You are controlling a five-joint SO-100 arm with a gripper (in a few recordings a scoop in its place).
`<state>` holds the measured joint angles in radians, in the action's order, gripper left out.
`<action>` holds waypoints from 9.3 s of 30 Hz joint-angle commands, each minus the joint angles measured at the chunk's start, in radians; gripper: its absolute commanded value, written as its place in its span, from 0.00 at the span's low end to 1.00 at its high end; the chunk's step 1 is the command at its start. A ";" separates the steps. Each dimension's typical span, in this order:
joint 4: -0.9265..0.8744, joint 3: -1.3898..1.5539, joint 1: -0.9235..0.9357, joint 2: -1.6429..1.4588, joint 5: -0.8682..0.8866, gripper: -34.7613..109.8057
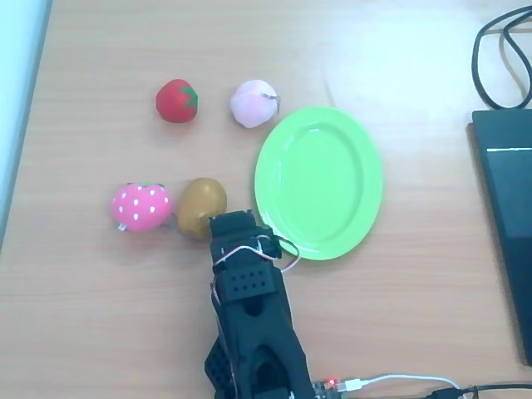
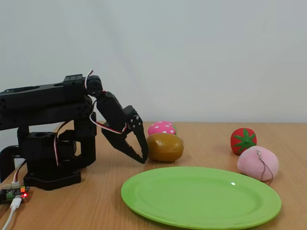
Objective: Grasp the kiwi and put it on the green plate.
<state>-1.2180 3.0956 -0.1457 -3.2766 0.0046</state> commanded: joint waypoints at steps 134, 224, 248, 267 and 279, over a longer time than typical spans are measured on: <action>0.178 -0.568 -0.002 0.953 -1.273 0.50; 0.262 -0.686 0.578 1.068 -0.764 0.43; 0.267 -0.661 0.549 1.091 -0.746 0.52; 0.264 -0.560 0.451 0.876 -0.773 0.59; 0.112 -0.543 0.273 0.684 -0.741 0.56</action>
<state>-1.0692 2.5479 0.1595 -2.5433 -0.7501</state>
